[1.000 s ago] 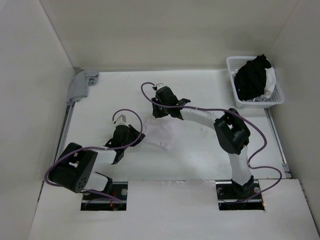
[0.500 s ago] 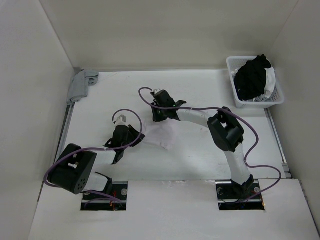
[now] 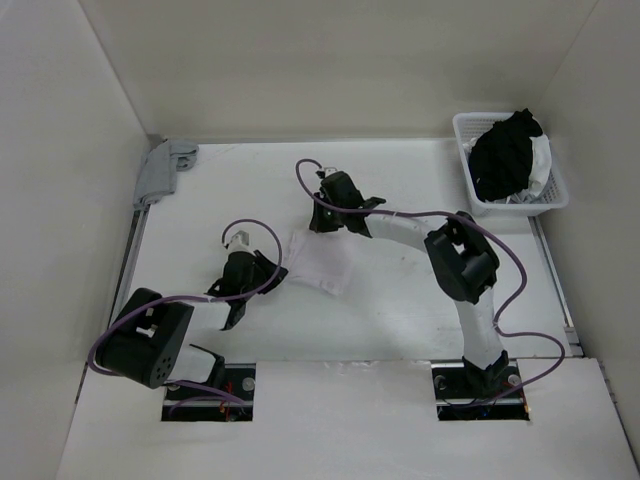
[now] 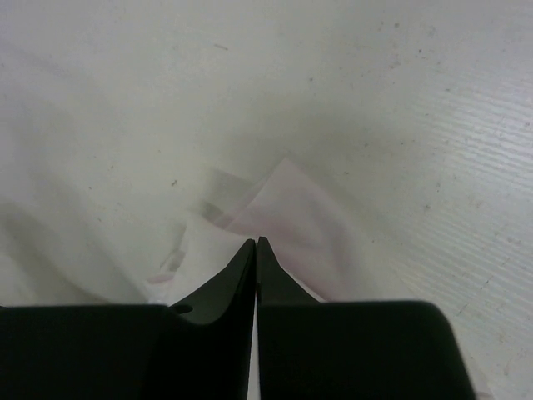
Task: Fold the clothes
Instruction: Fold the tank top
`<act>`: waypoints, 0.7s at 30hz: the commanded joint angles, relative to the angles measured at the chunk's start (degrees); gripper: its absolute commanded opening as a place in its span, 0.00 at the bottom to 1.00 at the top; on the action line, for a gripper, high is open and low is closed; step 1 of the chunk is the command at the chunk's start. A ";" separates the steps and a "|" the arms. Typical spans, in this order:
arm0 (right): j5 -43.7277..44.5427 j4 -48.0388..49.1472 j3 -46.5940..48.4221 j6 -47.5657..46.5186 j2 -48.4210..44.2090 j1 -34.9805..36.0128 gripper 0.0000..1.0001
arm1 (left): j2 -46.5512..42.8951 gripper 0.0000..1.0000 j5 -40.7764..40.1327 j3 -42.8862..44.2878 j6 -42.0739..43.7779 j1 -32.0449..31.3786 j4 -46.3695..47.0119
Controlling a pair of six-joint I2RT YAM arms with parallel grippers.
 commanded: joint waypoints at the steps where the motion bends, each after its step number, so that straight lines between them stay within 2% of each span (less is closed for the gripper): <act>1: 0.47 6.35 0.47 2.11 -1.89 -1.43 0.04 | -1.03 0.05 -0.06 -1.55 0.63 0.55 -0.34; 7: -0.05 3.62 3.90 3.25 3.65 -2.31 0.18 | -0.06 0.07 0.03 -0.76 -0.16 0.38 -0.34; 10: 0.12 4.50 1.80 3.25 1.82 -2.31 0.30 | -1.55 0.12 -0.68 -1.11 -1.12 0.64 -0.42; 13: 1.18 7.30 -2.59 3.16 -3.61 -2.31 0.35 | -4.79 0.19 -0.68 -1.11 -1.30 1.08 -1.39; 17: 3.46 13.36 -12.60 4.21 -15.21 -2.57 0.39 | -11.12 0.27 -3.22 -1.29 -1.48 1.43 -2.53; 21: 4.17 17.32 -22.18 5.62 -23.92 -2.48 0.38 | -17.01 0.29 -5.51 0.91 -0.43 1.26 -6.66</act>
